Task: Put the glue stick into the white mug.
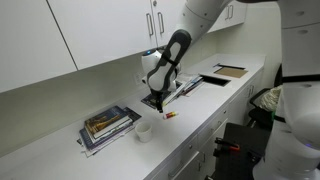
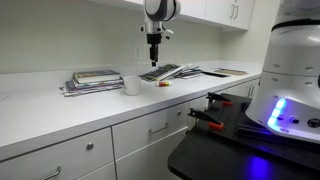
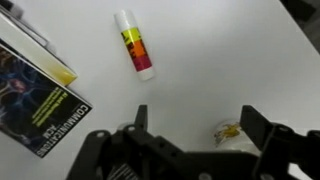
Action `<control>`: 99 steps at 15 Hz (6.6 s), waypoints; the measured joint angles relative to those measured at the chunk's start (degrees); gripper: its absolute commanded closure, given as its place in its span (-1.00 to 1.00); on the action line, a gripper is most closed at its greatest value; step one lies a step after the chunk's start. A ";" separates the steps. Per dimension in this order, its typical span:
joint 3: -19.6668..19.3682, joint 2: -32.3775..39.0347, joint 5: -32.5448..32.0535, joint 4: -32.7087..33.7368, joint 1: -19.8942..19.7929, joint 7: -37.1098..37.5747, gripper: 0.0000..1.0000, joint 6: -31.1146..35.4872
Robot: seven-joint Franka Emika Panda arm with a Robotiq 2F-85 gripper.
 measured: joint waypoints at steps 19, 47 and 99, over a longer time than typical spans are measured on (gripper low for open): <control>6.03 20.76 3.57 14.15 -14.16 -15.08 -0.91 6.25; 35.97 16.85 45.55 12.34 -36.80 -64.50 0.84 9.00; -5.46 5.59 48.61 -1.71 13.52 -51.79 -1.00 8.70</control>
